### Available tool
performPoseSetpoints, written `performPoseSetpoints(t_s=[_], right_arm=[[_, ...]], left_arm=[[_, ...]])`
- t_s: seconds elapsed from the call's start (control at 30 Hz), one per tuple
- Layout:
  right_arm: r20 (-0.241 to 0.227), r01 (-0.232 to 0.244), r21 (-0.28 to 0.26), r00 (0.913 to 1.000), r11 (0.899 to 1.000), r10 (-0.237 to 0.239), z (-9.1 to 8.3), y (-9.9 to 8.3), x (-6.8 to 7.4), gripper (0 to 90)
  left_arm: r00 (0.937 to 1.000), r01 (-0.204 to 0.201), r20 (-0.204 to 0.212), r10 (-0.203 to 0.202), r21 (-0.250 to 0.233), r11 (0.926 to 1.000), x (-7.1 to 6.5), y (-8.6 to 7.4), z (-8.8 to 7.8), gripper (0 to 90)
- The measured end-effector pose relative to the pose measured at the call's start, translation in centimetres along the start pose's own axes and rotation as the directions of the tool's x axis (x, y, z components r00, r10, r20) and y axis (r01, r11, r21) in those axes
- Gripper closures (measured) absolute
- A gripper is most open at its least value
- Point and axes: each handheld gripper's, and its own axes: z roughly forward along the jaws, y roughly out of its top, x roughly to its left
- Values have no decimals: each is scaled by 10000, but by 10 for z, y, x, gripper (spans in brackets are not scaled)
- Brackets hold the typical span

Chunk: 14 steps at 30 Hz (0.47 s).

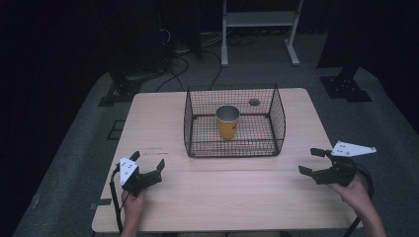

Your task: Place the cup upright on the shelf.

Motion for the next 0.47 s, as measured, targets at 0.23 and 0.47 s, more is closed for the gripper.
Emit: performPoseSetpoints(t_s=[0.23, 0.47], right_arm=[[59, -190, -7, 9998, 9998, 190, -3, -9, 0, 100], [108, -228, -174, 9997, 9996, 230, -4, -14, 2, 100]], left_arm=[[10000, 29, 41, -29, 2, 10000, 0, 0, 0, 20], [10000, 93, 29, -93, 68, 9999, 0, 0, 1, 20]])
